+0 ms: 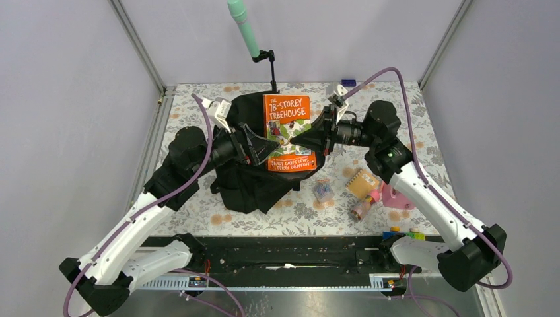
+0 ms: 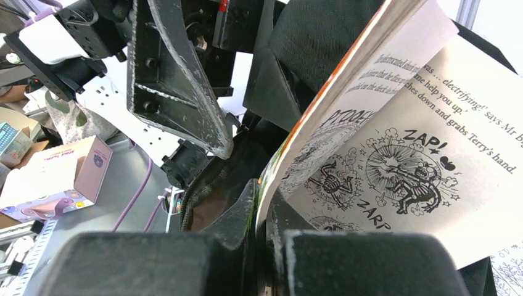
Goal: Pack the student bag
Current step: Pick up the book from the center of the board.
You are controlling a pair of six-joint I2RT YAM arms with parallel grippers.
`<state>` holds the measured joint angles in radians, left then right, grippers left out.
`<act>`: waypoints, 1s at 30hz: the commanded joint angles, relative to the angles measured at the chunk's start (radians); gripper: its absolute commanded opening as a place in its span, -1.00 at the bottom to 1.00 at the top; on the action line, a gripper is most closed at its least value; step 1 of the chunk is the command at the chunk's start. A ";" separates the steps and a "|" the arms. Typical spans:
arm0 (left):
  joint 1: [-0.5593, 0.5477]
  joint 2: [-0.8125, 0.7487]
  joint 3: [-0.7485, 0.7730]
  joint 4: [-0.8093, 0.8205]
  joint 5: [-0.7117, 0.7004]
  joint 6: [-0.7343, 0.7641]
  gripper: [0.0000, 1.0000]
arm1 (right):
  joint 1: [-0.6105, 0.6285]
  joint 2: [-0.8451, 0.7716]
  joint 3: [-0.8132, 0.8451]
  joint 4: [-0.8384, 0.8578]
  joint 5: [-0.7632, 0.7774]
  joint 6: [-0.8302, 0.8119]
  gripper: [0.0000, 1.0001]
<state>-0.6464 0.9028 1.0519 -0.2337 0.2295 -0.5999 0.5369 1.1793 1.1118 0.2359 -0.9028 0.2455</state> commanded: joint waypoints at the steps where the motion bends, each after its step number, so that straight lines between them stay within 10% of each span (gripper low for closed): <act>1: 0.001 -0.018 -0.010 0.024 -0.027 0.013 0.77 | 0.006 -0.055 0.011 0.189 -0.029 0.042 -1.00; 21: 0.001 -0.062 -0.085 0.198 0.129 -0.053 0.69 | 0.006 -0.081 -0.018 0.384 -0.100 0.172 -1.00; 30: 0.001 -0.066 -0.105 0.270 0.180 -0.092 -0.41 | 0.005 -0.078 -0.032 0.387 -0.099 0.176 -1.00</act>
<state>-0.6407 0.8524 0.9485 -0.0753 0.3538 -0.6758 0.5362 1.1374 1.0679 0.4999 -0.9943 0.4271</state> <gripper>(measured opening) 0.398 0.033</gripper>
